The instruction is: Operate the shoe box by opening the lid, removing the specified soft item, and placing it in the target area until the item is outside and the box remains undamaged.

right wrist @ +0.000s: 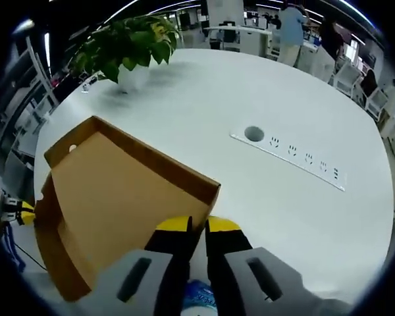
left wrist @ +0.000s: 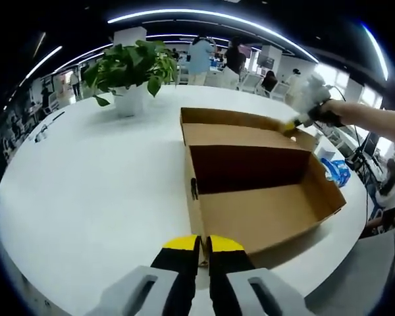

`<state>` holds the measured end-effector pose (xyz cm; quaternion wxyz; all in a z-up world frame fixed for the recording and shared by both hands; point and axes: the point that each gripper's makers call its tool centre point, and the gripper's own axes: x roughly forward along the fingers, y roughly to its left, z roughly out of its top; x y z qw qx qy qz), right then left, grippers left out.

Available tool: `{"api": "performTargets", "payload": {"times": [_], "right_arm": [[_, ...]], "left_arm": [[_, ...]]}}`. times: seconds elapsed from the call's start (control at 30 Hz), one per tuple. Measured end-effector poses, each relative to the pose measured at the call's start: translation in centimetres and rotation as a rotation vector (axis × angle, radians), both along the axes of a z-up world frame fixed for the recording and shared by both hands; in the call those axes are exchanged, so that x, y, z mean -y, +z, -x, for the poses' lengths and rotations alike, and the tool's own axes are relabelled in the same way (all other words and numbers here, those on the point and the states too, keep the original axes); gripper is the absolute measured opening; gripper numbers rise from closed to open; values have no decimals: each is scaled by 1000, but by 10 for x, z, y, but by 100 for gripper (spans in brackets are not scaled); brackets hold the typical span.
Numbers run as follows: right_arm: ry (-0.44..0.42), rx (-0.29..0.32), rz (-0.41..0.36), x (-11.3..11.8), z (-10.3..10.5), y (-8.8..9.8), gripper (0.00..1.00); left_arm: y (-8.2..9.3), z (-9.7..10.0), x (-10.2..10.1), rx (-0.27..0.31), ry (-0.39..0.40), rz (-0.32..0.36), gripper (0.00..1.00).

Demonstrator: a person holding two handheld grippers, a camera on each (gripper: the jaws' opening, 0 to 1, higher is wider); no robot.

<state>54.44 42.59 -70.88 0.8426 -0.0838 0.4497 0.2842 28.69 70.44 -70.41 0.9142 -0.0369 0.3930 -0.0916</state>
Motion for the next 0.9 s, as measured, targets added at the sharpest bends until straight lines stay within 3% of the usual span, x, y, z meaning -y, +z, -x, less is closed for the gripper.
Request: {"api": "performTargets", "payload": {"times": [0.2, 0.5, 0.9], "right_arm": [[-20, 21, -29, 2, 2, 10, 4], [-38, 118, -72, 4, 8, 32, 3], [-40, 179, -137, 6, 15, 59, 2]], "left_arm": [[0, 0, 1, -3, -3, 0, 4], [0, 0, 1, -3, -3, 0, 4], [-1, -1, 1, -4, -10, -7, 4]]}}
